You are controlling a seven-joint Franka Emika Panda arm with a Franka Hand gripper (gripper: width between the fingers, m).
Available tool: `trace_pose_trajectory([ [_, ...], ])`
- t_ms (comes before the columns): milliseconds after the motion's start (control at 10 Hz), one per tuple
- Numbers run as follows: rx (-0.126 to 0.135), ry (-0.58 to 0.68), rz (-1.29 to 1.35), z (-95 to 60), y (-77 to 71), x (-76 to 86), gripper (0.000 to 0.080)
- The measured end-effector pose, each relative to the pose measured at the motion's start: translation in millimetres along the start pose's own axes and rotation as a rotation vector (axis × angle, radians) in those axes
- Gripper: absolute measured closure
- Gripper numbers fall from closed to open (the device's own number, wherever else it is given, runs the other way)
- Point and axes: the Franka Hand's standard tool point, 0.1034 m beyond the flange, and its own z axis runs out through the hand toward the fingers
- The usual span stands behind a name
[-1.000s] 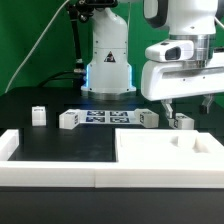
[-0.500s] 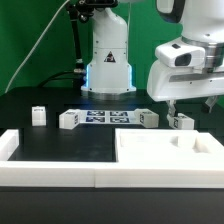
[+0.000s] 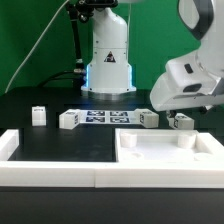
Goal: Assemble one leg
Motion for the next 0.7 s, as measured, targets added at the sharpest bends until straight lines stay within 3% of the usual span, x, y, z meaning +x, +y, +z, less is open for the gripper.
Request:
trace_pose_trajectory([
  [200,-0.007,-0.181,0.017,13.7,-6.2,-0.9,0.015],
  [300,-0.003,-0.184,0.014,17.0,-8.4,11.4,0.015],
  [700,-0.002,-0.158,0.039,26.7,-9.2,15.9,0.015],
])
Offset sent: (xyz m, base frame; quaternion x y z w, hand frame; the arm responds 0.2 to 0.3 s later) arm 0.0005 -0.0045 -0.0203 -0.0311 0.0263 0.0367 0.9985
